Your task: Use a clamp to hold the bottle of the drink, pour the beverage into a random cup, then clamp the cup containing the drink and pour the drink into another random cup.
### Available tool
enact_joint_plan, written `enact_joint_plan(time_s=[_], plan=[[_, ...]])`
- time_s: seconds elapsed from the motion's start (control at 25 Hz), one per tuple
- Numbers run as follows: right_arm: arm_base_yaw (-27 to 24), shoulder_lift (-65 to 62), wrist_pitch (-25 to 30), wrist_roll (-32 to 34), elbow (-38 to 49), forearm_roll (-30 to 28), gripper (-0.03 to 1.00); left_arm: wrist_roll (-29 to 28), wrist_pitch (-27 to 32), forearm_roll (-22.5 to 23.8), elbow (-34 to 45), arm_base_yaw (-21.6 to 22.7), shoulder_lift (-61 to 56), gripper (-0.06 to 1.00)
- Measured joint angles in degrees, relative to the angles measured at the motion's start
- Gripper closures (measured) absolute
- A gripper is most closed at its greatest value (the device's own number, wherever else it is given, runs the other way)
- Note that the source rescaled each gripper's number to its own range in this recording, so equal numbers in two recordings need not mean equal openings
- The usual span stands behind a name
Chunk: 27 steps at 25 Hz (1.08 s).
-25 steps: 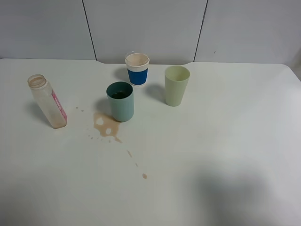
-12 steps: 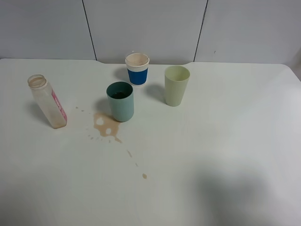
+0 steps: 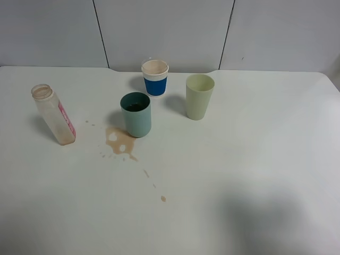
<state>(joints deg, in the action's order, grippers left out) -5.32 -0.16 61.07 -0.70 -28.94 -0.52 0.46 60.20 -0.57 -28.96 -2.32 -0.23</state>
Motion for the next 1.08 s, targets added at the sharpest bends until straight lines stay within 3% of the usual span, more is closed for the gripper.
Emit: enact_joint_plan(time_s=[1.08], plan=[[0.0,0.0,0.0,0.0,0.0,0.0,0.06,0.0,0.0,0.0,0.0,0.0,0.0,0.02]])
